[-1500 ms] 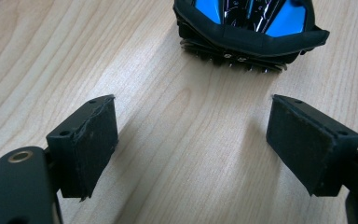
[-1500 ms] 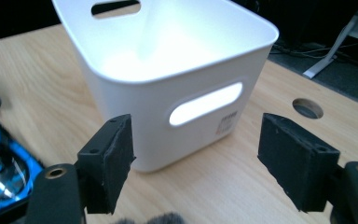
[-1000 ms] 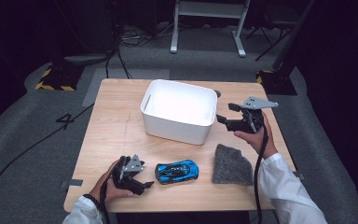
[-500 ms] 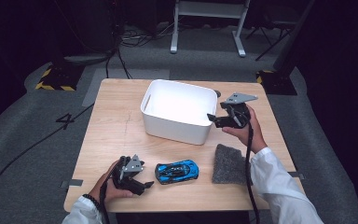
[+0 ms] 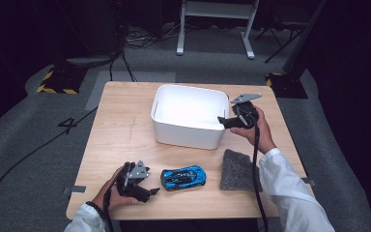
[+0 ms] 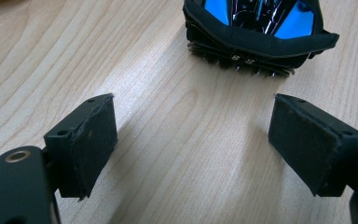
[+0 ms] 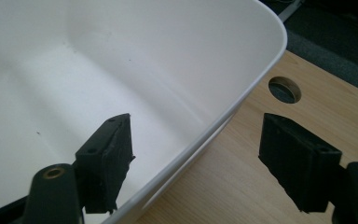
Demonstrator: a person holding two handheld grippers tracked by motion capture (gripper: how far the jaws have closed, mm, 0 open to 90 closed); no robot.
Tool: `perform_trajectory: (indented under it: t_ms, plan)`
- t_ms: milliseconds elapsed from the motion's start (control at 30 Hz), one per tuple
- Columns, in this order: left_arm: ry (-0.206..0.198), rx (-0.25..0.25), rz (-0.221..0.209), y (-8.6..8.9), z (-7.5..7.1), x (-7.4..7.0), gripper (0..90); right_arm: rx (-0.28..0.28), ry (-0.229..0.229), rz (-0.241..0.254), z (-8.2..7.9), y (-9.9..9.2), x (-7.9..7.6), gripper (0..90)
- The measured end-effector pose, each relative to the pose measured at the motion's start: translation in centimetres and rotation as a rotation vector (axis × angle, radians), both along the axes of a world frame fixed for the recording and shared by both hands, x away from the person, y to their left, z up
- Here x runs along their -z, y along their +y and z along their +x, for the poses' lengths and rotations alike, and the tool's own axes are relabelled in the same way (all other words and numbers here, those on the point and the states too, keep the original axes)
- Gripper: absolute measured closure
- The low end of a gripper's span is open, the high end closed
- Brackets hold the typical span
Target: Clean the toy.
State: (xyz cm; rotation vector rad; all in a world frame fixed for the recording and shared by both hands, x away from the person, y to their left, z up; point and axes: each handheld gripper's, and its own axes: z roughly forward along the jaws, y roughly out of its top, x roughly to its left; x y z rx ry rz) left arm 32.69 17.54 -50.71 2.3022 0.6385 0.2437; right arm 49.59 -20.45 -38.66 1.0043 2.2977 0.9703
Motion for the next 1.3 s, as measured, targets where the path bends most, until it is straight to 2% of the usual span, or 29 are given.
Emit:
perform_trajectory:
  t_ms: [67, 233, 367, 633, 867, 1300]
  plan:
    - [0.0, -0.001, 0.0, 0.0, 0.0, 0.0, 15.8, 0.016, 0.002, 0.002, 0.0, -0.5, 0.1, 28.7]
    - [0.0, -0.002, 0.001, 0.0, 0.0, 0.0, 15.7, 0.013, 0.014, 0.034, -0.4, -1.9, 0.1, 43.3]
    - [-0.001, -0.004, 0.003, -0.1, 0.0, 0.0, 15.5, -0.004, 0.024, 0.048, -1.0, -3.2, 0.3, 46.3]
    - [-0.001, -0.004, 0.002, -0.4, -0.1, 0.0, 15.4, -0.002, 0.036, 0.039, -2.0, -5.5, 0.5, 46.9]
    - [0.001, 0.028, 0.004, -1.3, -0.4, 0.0, 15.2, 0.007, 0.049, 0.047, -2.7, -7.3, 0.7, 46.8]
    - [0.001, 0.059, 0.005, -2.7, -0.1, 0.0, 13.0, 0.003, 0.05, 0.022, -4.2, -8.4, 0.6, 46.9]
